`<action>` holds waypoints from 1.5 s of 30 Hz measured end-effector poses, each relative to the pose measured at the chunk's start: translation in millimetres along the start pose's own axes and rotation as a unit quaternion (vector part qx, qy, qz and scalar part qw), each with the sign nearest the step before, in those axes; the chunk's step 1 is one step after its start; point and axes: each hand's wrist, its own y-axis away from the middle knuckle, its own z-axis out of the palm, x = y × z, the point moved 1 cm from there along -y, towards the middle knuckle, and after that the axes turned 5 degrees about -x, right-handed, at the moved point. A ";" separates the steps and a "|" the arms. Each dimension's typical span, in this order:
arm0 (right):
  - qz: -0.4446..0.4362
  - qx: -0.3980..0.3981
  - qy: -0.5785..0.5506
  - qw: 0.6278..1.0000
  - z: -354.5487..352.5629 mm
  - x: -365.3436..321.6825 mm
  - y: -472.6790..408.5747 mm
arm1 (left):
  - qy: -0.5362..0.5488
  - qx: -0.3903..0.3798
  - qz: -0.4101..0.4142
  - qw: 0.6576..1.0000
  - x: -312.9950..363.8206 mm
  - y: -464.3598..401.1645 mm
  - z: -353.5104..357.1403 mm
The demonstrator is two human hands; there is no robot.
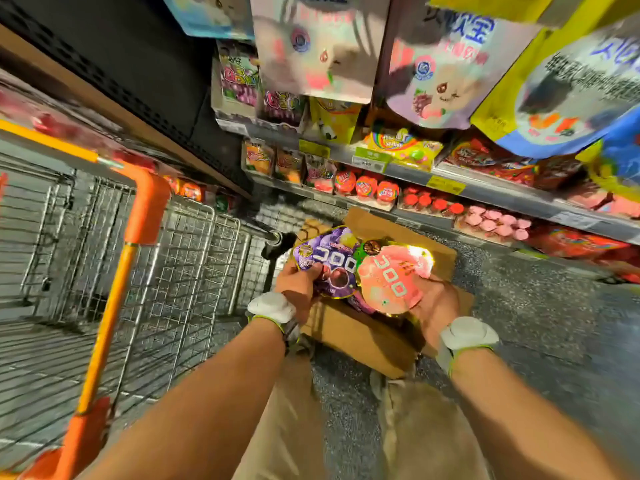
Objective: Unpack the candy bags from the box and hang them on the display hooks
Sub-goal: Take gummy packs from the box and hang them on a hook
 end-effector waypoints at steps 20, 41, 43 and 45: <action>-0.122 0.013 0.006 0.992 46.8 -96.4 213.3 | -0.008 -0.084 0.161 0.983 123.8 186.0 -34.6; -0.376 -0.082 -0.080 0.919 81.8 -262.0 344.4 | 0.046 -0.182 0.408 0.894 292.1 318.5 -33.5; -0.392 -0.088 -0.088 0.911 86.4 -275.5 356.0 | 0.049 -0.193 0.424 0.884 305.9 335.6 -34.6; -0.419 -0.078 -0.080 0.901 89.7 -289.7 364.2 | 0.048 -0.197 0.441 0.874 320.0 348.8 -33.8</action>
